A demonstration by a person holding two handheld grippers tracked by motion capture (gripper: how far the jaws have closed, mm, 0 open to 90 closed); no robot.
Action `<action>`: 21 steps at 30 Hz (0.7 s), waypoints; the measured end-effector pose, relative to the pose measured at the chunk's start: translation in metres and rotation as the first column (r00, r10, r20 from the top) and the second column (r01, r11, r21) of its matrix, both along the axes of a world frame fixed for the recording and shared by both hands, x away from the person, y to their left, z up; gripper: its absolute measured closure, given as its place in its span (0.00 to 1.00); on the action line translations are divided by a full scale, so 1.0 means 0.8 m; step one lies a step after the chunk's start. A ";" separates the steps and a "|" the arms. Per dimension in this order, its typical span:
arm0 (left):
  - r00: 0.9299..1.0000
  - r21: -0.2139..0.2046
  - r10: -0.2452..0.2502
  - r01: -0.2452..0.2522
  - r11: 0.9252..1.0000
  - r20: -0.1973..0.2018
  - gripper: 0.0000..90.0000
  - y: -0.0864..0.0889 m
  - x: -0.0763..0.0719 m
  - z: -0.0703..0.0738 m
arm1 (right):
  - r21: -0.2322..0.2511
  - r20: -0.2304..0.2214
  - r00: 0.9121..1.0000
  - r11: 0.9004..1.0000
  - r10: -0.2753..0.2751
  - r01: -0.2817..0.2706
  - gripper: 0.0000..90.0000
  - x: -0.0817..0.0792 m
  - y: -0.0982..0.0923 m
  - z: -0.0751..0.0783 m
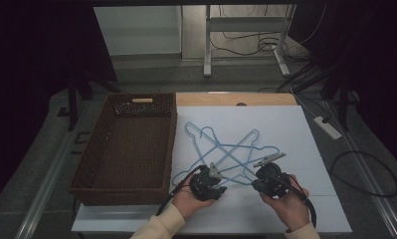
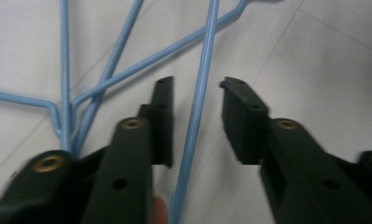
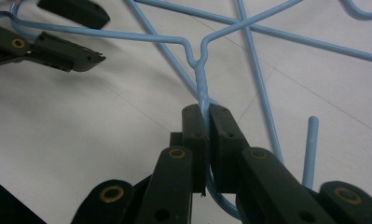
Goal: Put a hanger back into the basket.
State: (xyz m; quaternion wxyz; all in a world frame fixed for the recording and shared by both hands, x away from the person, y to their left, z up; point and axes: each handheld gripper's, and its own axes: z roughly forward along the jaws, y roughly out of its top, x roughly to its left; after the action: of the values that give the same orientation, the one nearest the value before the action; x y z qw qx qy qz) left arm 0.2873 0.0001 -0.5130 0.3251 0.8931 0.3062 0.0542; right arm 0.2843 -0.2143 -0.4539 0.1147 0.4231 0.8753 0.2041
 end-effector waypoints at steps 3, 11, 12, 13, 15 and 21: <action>1.000 0.009 0.001 -0.001 1.000 -0.009 0.89 -0.001 0.002 0.000 | 0.006 0.004 1.000 1.000 -0.002 0.002 0.96 -0.001 -0.001 0.002; 1.000 -0.001 -0.030 0.030 1.000 0.002 0.95 -0.006 -0.001 0.006 | 0.062 0.089 0.996 0.998 -0.024 0.018 0.85 -0.005 -0.012 0.012; 1.000 0.000 -0.019 0.019 1.000 0.010 0.96 -0.006 -0.002 0.007 | 0.078 0.114 0.993 0.997 -0.034 0.025 0.79 -0.005 -0.015 0.013; 1.000 -0.005 -0.014 0.014 1.000 0.012 0.96 -0.005 -0.001 0.008 | 0.102 0.140 0.989 0.994 -0.044 0.030 0.75 -0.006 -0.019 0.016; 1.000 -0.019 -0.005 0.005 1.000 0.020 0.96 -0.002 0.000 0.010 | 0.193 0.211 0.974 0.980 -0.082 0.040 0.62 -0.008 -0.029 0.022; 0.999 -0.053 0.029 -0.026 0.998 0.046 0.96 0.007 -0.001 0.019 | 0.376 0.395 0.901 0.926 -0.181 0.021 0.41 -0.015 -0.068 0.038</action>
State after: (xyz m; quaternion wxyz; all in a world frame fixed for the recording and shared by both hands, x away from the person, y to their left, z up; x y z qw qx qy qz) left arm 0.2865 0.0058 -0.4976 0.3544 0.8785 0.3122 0.0716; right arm 0.2726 -0.2690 -0.4237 0.2319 0.4284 0.7529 0.4425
